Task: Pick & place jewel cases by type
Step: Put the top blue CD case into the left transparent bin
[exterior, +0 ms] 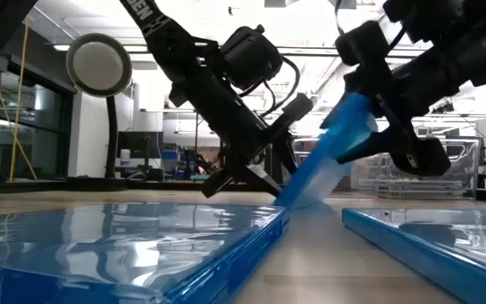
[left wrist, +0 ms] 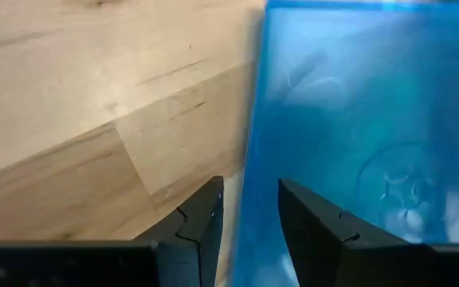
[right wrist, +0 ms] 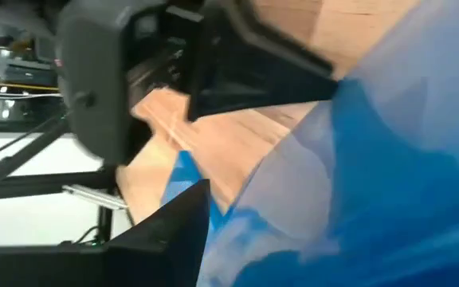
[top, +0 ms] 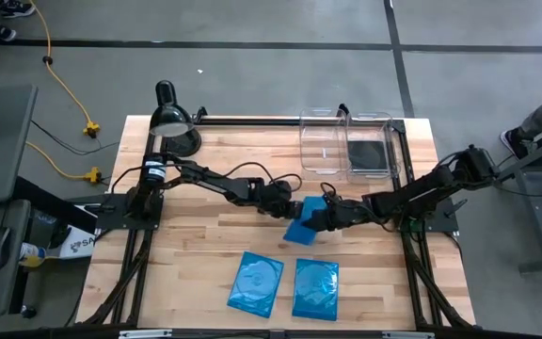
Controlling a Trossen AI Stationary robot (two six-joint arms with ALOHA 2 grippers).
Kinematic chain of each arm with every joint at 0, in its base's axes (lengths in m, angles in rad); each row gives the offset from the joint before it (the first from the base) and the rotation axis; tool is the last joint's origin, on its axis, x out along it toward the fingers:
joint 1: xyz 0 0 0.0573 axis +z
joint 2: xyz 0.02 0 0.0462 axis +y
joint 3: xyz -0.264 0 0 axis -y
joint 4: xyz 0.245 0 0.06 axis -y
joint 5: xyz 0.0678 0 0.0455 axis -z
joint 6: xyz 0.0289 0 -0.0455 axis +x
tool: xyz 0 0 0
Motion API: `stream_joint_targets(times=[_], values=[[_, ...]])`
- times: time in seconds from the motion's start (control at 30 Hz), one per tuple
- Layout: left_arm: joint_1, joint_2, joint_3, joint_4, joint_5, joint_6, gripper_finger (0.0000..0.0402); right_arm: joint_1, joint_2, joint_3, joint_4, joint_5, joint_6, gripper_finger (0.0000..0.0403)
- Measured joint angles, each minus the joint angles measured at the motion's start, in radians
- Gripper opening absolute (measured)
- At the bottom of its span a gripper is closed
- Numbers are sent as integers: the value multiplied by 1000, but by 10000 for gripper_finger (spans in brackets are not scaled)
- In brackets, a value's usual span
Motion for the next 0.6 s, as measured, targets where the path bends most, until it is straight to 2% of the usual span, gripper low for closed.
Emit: stream_joint_targets(times=[0.13, 0.5, 0.6], values=[[-1, 0, 0, -11, 7, 8, 117, 0, 0, -1, -35, -2, 19, 161], [-3, -15, -1, -27, 53, 182, 117, 20, 1, -6, -69, -68, -11, 20], [-4, -54, -3, -67, 39, 233, 117, 29, 1, -6, -57, -91, -45, 5]])
